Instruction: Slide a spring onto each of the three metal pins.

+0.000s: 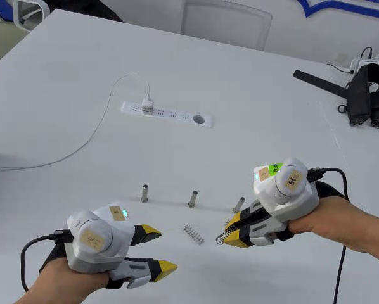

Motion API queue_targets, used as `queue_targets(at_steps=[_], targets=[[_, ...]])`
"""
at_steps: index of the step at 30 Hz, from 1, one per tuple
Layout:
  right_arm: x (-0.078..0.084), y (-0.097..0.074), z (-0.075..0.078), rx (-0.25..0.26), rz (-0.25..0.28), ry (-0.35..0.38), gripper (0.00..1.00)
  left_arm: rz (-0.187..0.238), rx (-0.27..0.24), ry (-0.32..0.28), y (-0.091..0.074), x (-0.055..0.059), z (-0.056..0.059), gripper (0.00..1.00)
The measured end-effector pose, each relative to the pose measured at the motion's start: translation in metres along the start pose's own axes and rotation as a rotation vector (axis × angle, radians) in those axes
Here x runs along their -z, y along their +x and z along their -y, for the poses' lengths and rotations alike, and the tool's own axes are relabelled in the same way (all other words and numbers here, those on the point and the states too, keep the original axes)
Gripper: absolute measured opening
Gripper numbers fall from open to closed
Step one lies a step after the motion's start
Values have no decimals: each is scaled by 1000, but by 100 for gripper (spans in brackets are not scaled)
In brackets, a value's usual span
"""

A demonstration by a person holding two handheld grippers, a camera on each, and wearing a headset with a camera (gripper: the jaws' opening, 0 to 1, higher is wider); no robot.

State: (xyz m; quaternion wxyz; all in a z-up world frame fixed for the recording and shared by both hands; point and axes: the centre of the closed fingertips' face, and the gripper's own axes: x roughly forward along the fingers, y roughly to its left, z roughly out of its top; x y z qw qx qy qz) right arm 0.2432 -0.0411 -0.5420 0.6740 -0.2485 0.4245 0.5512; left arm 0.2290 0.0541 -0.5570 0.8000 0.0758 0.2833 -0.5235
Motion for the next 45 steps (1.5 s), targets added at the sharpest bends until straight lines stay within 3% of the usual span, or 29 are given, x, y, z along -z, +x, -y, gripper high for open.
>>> queue_targets(at_steps=[12,18,33,45], targets=[[-22,13,24,-3,-1,-10,12,-14,-109,-76,-14,23,-30,52],[-32,20,37,-13,2,7,12,-9,-139,-102,-20,27,-39,55],[-57,40,56,-27,-12,-49,12,2,-213,-159,-41,38,-61,60],[-89,55,77,-28,-10,-80,12,12,-250,-194,-53,45,-72,60]])
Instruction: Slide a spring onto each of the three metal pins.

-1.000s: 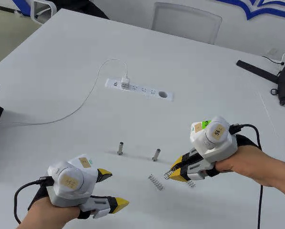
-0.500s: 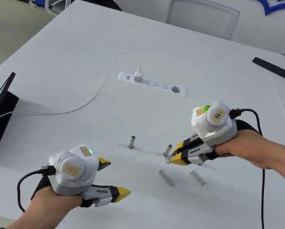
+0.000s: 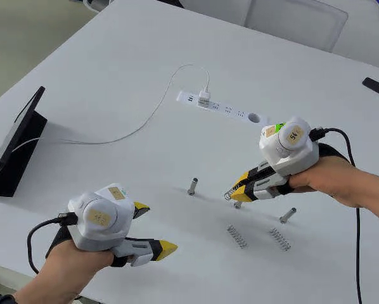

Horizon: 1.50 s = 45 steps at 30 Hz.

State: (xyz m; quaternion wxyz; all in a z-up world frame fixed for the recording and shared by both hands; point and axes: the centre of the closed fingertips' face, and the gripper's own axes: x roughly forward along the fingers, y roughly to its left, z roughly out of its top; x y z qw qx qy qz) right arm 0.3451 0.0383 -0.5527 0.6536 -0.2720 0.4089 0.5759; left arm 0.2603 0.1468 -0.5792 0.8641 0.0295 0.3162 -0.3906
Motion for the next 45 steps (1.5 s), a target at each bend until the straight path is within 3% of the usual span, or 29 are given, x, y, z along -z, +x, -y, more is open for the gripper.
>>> queue_targets(at_steps=[21,32,45], targets=[[-37,31,30,-20,-28,-78,12,32,-37,-40,-3,-11,-18,68],[-43,46,32,-51,-57,-115,12,40,-35,-55,-2,-13,-18,68],[-43,55,24,-78,-63,-118,13,25,-33,-71,-5,-4,-16,67]])
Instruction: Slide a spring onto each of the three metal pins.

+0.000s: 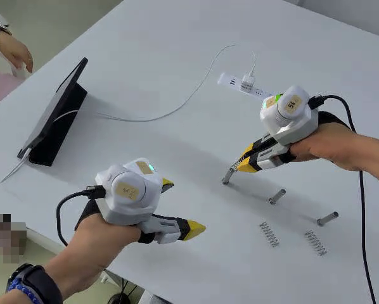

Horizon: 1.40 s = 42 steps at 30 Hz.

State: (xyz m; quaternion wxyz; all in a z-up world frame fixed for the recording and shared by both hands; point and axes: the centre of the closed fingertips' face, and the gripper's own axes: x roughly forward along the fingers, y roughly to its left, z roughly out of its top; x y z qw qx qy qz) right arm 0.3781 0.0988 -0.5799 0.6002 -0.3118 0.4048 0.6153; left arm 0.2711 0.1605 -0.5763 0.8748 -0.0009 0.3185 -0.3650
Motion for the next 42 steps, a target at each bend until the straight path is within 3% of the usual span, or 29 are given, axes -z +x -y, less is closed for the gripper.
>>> queue_targets(at_steps=[30,42], targets=[[2,20,0,-8,-50,-68,13,-9,-2,-20,-2,7,-2,65],[4,27,-2,5,-73,-108,13,2,-12,-13,-3,2,-4,66]])
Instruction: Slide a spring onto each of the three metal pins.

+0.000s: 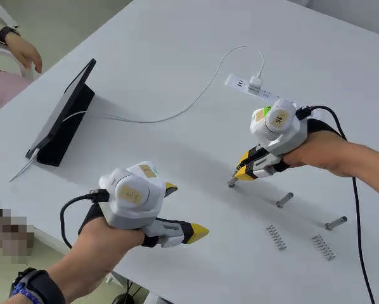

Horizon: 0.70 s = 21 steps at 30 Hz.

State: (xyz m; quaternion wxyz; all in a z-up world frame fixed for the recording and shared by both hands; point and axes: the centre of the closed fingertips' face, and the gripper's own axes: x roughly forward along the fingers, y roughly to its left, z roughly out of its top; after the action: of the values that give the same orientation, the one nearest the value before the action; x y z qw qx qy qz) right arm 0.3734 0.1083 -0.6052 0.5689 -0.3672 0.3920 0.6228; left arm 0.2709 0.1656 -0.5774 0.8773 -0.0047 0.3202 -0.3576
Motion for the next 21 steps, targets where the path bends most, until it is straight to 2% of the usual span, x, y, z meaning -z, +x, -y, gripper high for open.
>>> queue_targets(at_steps=[11,21], targets=[[3,11,1,5,-20,-24,13,9,-4,12,3,-7,1,67],[9,23,4,2,-39,-35,13,8,-4,6,2,-5,1,67]])
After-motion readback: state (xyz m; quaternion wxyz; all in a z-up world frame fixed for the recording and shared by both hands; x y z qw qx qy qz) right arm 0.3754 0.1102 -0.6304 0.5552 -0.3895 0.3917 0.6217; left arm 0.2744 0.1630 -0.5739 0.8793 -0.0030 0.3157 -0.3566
